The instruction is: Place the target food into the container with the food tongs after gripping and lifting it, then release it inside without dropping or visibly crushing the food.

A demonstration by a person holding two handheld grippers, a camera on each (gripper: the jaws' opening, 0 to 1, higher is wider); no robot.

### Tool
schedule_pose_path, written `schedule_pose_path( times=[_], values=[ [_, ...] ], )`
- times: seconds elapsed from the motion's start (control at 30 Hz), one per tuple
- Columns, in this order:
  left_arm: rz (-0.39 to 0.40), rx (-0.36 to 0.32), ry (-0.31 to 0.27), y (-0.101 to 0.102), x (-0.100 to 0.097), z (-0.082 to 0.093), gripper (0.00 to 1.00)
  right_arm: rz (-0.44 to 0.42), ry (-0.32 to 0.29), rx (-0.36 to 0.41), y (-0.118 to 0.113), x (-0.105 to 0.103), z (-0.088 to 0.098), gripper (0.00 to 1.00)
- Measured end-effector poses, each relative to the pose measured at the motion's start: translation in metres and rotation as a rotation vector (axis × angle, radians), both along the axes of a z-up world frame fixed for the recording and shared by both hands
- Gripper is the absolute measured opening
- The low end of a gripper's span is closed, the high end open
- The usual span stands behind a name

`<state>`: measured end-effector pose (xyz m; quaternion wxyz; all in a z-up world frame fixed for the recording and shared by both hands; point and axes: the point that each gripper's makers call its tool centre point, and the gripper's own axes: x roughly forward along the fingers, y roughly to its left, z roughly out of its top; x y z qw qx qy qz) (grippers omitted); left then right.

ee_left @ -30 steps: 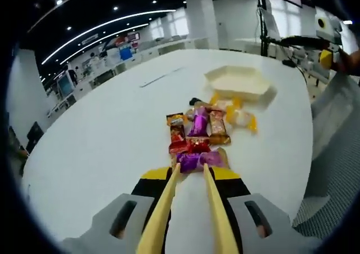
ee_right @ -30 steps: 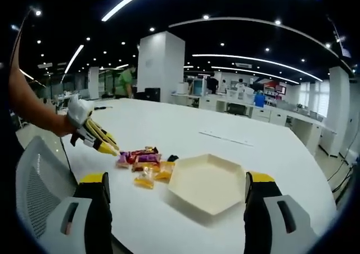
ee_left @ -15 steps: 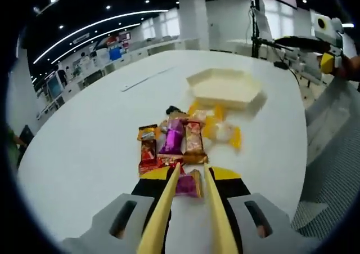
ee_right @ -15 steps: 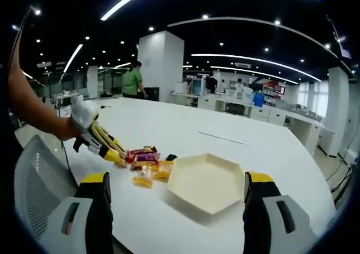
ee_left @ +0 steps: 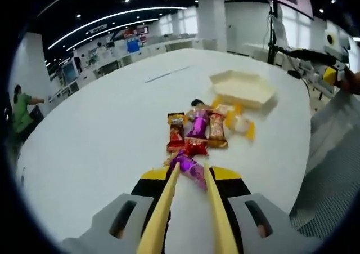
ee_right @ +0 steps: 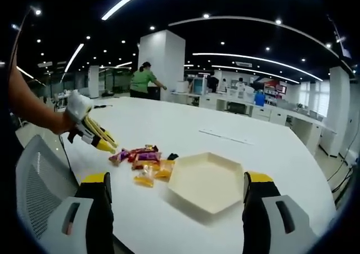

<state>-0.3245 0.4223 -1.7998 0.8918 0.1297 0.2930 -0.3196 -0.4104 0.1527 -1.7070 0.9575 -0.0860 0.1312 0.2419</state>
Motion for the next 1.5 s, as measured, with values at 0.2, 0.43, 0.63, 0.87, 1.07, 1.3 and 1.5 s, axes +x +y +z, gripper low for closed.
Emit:
schedule_pose_path(
  times=[0.2,0.43,0.63,0.87,1.07,1.3,1.5],
  values=[
    [0.092,-0.025,0.06,-0.013,0.004,-0.009,0.23,-0.006,-0.001,-0.003,-0.001,0.0,0.0,0.95],
    [0.134,0.02,0.075,-0.003,0.004,-0.019,0.23,-0.017,-0.002,-0.007,-0.003,0.0,0.0,0.94],
    [0.091,0.039,0.093,0.005,0.001,-0.019,0.23,-0.017,-0.001,-0.01,-0.003,0.0,0.0,0.93],
    [0.166,-0.012,0.154,0.001,0.014,-0.021,0.23,-0.013,0.0,-0.015,-0.003,-0.001,-0.001,0.93],
    [0.218,-0.017,0.198,-0.004,0.018,-0.025,0.23,-0.018,-0.001,-0.011,-0.004,0.0,0.0,0.92],
    [0.146,0.014,0.203,0.001,0.009,-0.02,0.23,-0.02,0.0,-0.01,-0.005,-0.001,0.0,0.91],
    [0.246,-0.049,0.232,0.008,0.016,-0.015,0.23,-0.016,0.003,-0.015,-0.004,-0.001,-0.001,0.91]
  ],
)
